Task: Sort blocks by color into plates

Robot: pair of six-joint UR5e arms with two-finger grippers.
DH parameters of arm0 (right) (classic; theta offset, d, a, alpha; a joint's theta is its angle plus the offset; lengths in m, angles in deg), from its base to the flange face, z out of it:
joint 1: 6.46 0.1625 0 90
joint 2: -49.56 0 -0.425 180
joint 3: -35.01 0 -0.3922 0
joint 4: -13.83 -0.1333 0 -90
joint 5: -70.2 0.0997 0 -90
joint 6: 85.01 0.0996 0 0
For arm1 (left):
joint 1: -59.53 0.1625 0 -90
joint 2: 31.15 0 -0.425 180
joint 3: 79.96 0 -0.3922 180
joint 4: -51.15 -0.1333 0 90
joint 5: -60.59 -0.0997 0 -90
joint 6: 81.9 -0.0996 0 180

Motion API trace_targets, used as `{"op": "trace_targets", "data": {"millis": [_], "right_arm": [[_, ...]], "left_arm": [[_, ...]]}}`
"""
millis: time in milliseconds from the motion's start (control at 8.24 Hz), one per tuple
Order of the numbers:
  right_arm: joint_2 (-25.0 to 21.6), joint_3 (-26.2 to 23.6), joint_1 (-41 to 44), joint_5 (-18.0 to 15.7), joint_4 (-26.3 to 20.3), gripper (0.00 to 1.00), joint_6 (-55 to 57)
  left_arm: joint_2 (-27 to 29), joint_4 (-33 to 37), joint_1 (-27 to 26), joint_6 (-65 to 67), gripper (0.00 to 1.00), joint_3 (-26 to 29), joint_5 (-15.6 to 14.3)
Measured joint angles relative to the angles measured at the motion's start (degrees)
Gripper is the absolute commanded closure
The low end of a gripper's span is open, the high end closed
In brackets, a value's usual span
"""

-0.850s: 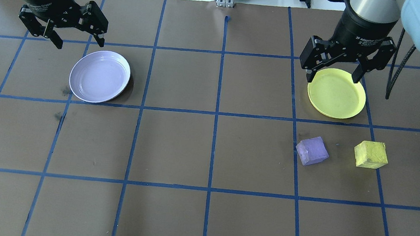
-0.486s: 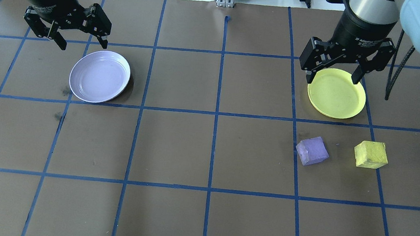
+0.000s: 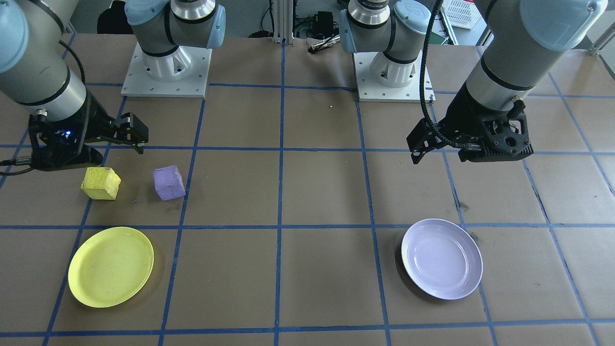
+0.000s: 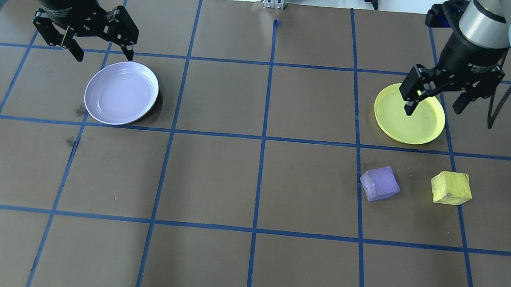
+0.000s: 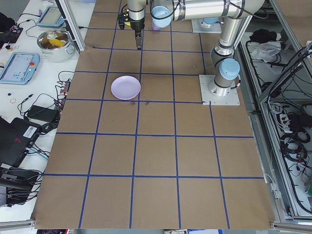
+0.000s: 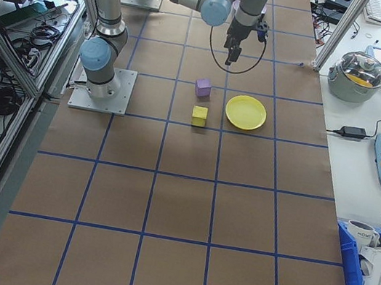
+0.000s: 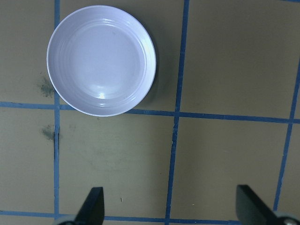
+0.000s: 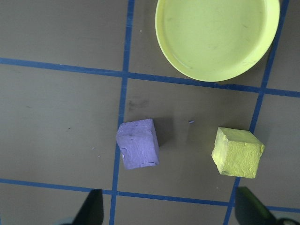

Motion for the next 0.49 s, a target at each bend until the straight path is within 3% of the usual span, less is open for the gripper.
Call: {"op": "trace_targets", "data": {"millis": [243,486], "right_arm": [[-0.66,-8.91,-5.25,-0.47,8.52,0.00,-0.28],[-0.84,-14.82,-7.94,-0.92,13.00,0.00,3.54]], "left_arm": [[-0.17,0.00,0.06,-0.01,0.00,0.03,-0.02],[-0.13,-0.03,0.08,-0.02,0.00,0.01,-0.02]]}}
